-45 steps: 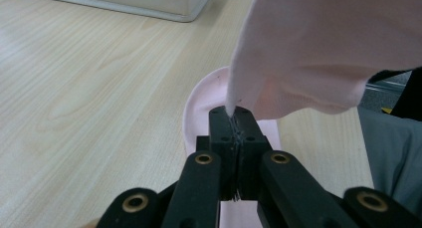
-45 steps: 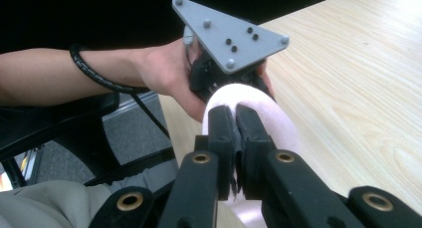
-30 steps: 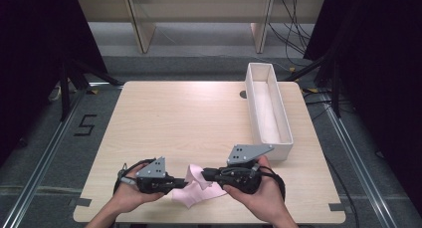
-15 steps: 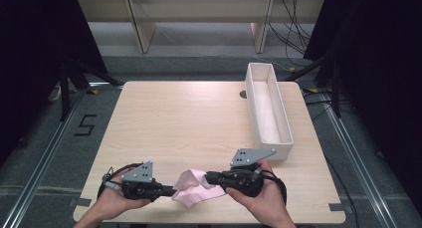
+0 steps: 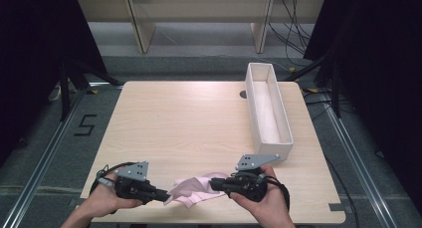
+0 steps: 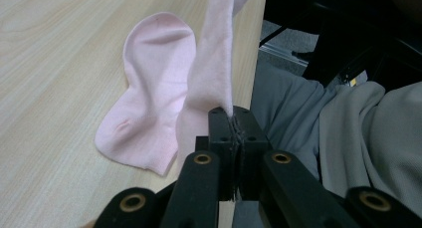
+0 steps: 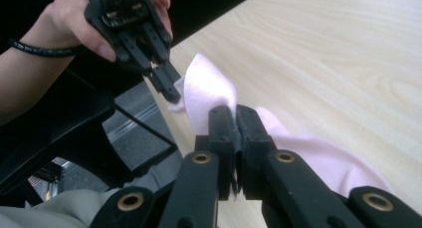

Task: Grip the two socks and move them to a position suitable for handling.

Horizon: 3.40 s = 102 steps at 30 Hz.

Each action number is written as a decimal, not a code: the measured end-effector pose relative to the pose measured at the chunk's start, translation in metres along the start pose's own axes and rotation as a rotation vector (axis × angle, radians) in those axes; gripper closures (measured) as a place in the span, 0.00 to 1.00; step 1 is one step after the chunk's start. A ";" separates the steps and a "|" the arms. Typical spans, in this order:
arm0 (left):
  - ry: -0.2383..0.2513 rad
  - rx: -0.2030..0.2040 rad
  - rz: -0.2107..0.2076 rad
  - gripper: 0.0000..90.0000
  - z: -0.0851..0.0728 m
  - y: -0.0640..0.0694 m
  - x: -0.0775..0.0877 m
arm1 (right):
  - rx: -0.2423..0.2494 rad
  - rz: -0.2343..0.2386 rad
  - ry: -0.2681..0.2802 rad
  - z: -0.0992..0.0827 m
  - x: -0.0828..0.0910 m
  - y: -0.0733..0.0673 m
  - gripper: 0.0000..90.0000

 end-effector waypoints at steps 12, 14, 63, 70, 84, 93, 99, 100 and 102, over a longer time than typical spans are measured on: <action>-0.093 0.073 -0.006 0.96 0.006 -0.022 -0.015 | -0.148 -0.020 -0.051 -0.028 -0.009 0.025 0.97; -0.118 0.086 0.008 0.95 0.008 -0.028 -0.020 | -0.176 -0.044 -0.063 -0.031 -0.011 0.030 0.97; -0.158 -0.049 0.261 0.64 -0.003 -0.029 -0.076 | -0.180 -0.409 -0.180 -0.058 -0.040 0.076 0.91; -0.213 -0.093 0.272 0.79 -0.003 -0.035 -0.080 | -0.215 -0.387 -0.190 -0.059 -0.040 0.079 0.98; -0.220 -0.122 0.261 0.97 0.007 -0.031 -0.073 | -0.256 -0.387 -0.184 -0.057 -0.036 0.080 0.98; -0.168 -0.131 0.236 0.96 0.019 -0.017 -0.048 | -0.264 -0.376 -0.153 -0.048 -0.027 0.077 0.98; -0.205 -0.127 0.188 0.96 0.005 -0.012 -0.049 | -0.358 -0.357 -0.192 -0.045 -0.027 0.069 0.99; -0.205 -0.127 0.188 0.96 0.005 -0.012 -0.049 | -0.358 -0.357 -0.192 -0.045 -0.027 0.069 0.99; -0.217 -0.115 0.180 0.96 -0.001 -0.014 -0.054 | -0.341 -0.384 -0.213 -0.048 -0.029 0.075 0.99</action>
Point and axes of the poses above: each handheld gripper's, and its own axes: x roughly backward along the jaws, z roughly out of its top, y roughly to its right, the point moved 2 cm from there along -x, roughly forward along the jaws, and after that the axes turned 3 degrees about -z, right-handed, at the moved point
